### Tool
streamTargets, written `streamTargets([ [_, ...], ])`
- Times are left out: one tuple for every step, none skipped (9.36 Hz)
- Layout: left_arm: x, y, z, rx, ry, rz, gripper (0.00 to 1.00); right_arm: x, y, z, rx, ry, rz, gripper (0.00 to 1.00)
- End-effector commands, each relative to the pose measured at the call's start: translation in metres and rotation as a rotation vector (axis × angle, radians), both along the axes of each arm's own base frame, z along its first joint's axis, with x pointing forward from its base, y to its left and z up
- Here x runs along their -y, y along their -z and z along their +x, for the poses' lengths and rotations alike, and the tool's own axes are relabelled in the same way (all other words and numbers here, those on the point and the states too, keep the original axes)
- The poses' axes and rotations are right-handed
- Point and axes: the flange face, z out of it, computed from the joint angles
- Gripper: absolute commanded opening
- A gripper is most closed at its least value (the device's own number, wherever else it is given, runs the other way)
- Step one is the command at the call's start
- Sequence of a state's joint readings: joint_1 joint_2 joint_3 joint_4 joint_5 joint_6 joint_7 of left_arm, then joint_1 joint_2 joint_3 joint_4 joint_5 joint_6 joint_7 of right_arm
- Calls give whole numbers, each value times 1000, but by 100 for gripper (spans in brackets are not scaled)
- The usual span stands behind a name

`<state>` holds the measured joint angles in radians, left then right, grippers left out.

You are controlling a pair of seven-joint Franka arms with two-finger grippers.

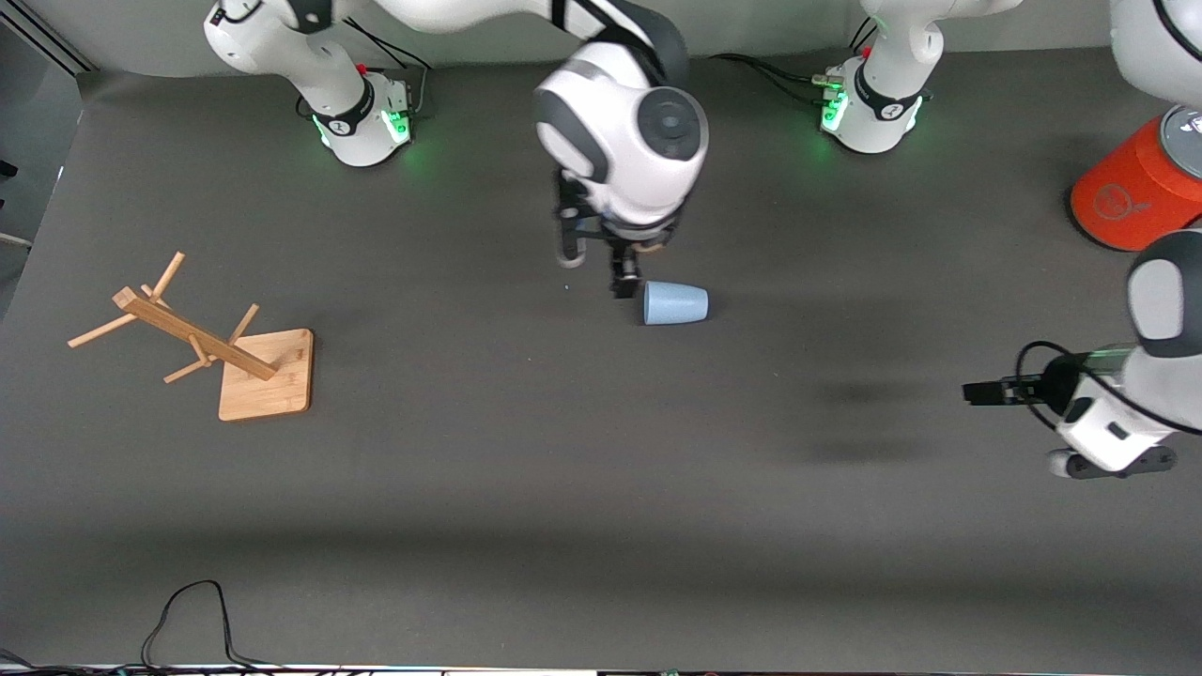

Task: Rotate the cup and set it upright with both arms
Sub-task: 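Lower the blue cup onto the table and open the right gripper, then retract the right gripper while the left gripper reaches the lying cup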

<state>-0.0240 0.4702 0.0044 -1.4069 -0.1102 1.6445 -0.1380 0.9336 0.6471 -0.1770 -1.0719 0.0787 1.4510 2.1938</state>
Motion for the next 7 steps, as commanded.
streamTargets([
  [73, -7, -9, 6, -42, 63, 100, 83, -60, 25, -99, -158, 55, 100],
  [104, -3, -10, 27, -40, 71, 100, 127, -84, 36, -121, -222, 89, 100],
  [139, 2, -12, 50, -71, 83, 100, 177, -103, 48, -136, -278, 129, 100],
  [168, 7, -14, 70, -79, 80, 100, 228, -119, 54, -155, -360, 175, 100],
  [196, 13, -14, 93, -47, 76, 100, 283, -132, 61, -163, -429, 225, 100],
  [242, 18, -18, 116, -4, 102, 100, 343, -142, 67, -150, -463, 273, 100],
  [279, 25, -19, 158, 1, 165, 100, 389, -150, 68, -130, -544, 318, 100],
])
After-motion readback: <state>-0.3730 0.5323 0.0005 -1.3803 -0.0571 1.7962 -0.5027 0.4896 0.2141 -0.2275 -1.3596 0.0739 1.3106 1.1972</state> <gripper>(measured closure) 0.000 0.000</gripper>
